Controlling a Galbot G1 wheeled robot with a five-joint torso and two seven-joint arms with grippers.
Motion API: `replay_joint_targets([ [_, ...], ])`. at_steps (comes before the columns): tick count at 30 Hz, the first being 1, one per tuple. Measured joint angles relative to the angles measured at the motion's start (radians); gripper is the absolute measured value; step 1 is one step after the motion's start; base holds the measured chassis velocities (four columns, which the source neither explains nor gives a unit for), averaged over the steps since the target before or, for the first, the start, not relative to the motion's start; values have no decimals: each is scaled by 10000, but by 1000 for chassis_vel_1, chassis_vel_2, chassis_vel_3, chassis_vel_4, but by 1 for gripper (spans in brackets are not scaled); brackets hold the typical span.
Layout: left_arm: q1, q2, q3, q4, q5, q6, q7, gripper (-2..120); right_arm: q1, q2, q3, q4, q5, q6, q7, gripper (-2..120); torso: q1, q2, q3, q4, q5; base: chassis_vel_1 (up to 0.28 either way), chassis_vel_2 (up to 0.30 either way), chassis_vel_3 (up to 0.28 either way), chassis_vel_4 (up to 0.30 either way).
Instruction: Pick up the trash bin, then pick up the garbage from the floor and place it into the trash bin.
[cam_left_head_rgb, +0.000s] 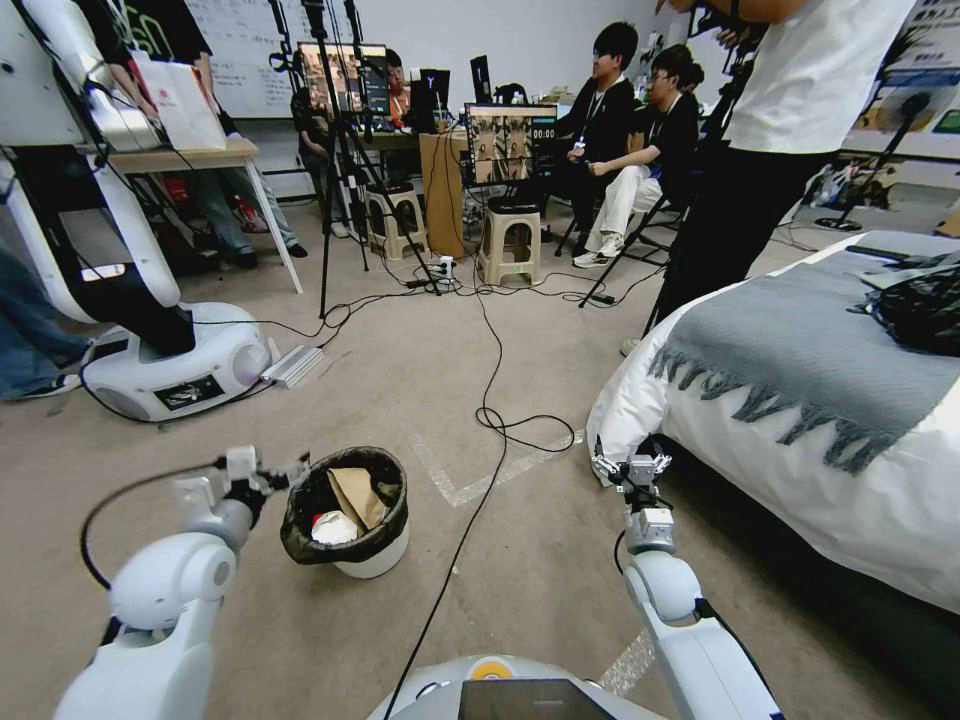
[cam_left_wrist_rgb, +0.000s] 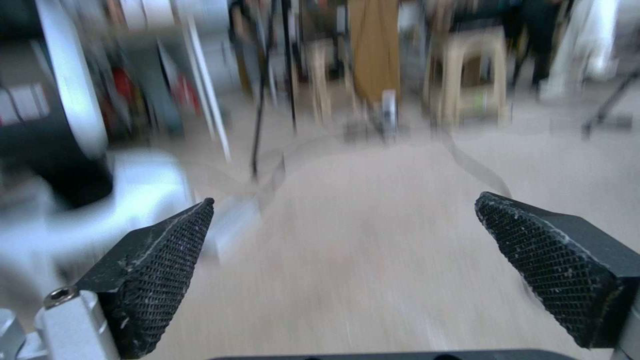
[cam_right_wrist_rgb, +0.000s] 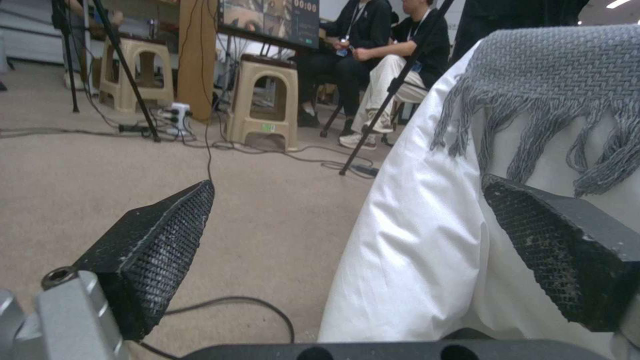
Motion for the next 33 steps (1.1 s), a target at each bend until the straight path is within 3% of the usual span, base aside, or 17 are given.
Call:
replay_joint_targets([
  [1,85,-203,132,142,1013,-1574,116,100,6,48,11,46,6,136,17,100,0,1,-1,0,2,0,0,0,0],
  [2,85,-203,132,142,1013,-1574,116,100,6,48,11,46,6,136,17,100,0,1,-1,0,2,0,0,0,0],
  [4,228,-554,297,538,1953,-2943,106,100,4,140,26,99,1,284,58,100,0,0,-1,0,-1,0,0,0,0],
  [5,228,-554,297,538,1953,-2943,106,100,4,140,26,99,1,284,58,100,0,0,-1,0,-1,0,0,0,0],
  [7,488,-1026,488,1088,2482,-3690,-21,100,-64,300,88,169,4,536,97,100,0,0,0,3,-1,0,0,0,0],
  [13,879,-1542,676,2136,3052,-4502,-208,100,-262,492,308,197,-137,933,96,100,0,1,0,0,-1,0,0,0,0],
  [18,824,-1637,745,2507,3183,-5083,-259,100,-347,504,374,315,-230,1106,26,100,0,0,0,0,-1,0,0,0,0],
  [33,656,-1536,758,2744,3270,-4940,-316,100,-377,475,410,443,-223,1105,-8,100,0,0,0,0,-1,0,0,0,0],
])
